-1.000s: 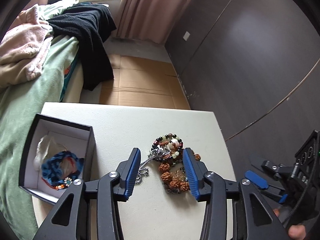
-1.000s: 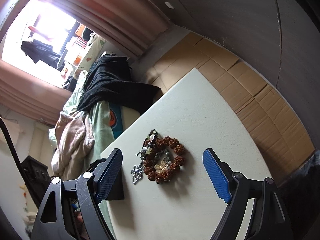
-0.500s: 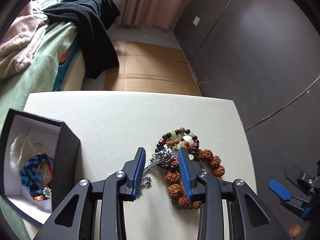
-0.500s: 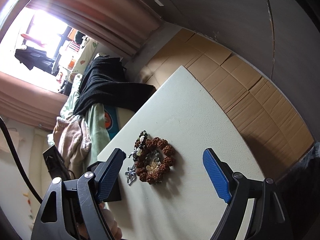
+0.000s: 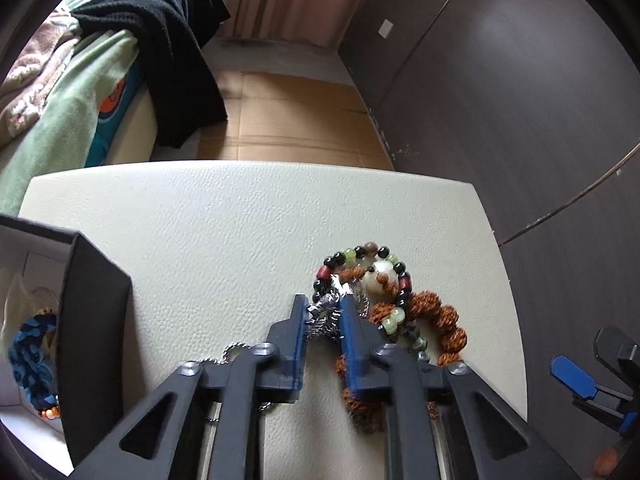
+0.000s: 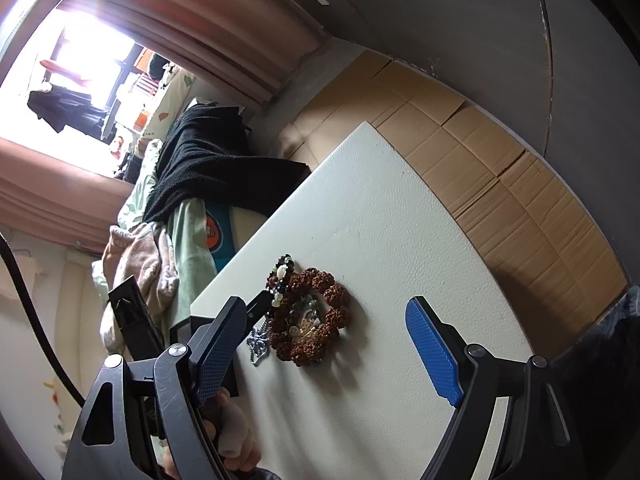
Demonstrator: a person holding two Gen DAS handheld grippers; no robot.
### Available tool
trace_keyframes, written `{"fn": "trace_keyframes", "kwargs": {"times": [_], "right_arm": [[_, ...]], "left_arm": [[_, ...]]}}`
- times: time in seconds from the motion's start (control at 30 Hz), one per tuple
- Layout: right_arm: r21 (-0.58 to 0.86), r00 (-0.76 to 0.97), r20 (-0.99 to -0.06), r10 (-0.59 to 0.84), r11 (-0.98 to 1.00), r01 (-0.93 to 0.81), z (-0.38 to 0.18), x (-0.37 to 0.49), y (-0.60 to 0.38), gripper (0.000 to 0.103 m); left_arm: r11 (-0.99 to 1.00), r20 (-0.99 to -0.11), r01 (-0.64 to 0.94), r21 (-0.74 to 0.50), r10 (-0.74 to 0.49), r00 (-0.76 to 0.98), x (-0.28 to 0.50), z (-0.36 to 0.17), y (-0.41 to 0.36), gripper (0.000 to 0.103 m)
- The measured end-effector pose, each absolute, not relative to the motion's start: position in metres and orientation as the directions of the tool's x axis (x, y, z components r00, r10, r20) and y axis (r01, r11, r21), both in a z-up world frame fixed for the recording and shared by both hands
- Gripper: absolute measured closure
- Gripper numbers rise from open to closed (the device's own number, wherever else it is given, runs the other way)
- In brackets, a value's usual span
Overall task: Organize jewelry
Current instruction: 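Grasp the beaded bracelet with the left gripper and lift it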
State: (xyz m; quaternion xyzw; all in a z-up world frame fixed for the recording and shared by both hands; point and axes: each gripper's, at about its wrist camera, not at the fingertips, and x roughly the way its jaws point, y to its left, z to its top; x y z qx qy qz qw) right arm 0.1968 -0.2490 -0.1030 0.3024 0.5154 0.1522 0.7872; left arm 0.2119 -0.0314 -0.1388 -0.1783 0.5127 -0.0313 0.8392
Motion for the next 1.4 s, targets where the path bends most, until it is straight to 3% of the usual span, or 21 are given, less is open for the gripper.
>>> {"fn": "trace_keyframes", "kwargs": {"times": [0.03,0.5,0.57,0.73,1.1,1.2,1.4], "right_arm": [[0.632,0.422,-0.720,0.551,0.772,0.072,-0.103,0.197,-0.249,0.020],[0.610,0.395,-0.735,0.550,0.792,0.031,-0.107,0.200,-0.232,0.021],[0.602,0.392,-0.739,0.547,0.798,0.021,-0.110,0.202,-0.228,0.029],[0.569,0.339,-0.773,0.536,0.822,-0.002,-0.126,0.212,-0.212,0.064],[0.461,0.273,-0.853,0.445,0.887,-0.007,-0.154,0.226,-0.180,0.065],[0.428,0.288,-0.863,0.414,0.904,-0.016,-0.155,0.226,-0.176,0.083],[0.516,0.321,-0.809,0.493,0.857,-0.016,-0.142,0.223,-0.191,0.083]], "left_arm": [[0.935,-0.847,-0.127,-0.331,-0.235,0.477,0.211,-0.137,-0.031,0.095],[0.914,-0.780,-0.113,-0.391,-0.264,0.567,0.186,-0.096,-0.020,0.095],[0.909,-0.772,-0.118,-0.399,-0.264,0.579,0.181,-0.091,-0.017,0.095],[0.901,-0.748,-0.114,-0.420,-0.272,0.605,0.172,-0.078,-0.011,0.095],[0.892,-0.703,-0.093,-0.443,-0.281,0.654,0.159,-0.052,0.000,0.095],[0.888,-0.693,-0.095,-0.450,-0.281,0.664,0.156,-0.046,0.005,0.095],[0.878,-0.654,-0.095,-0.469,-0.273,0.705,0.144,-0.028,0.017,0.095]]}}
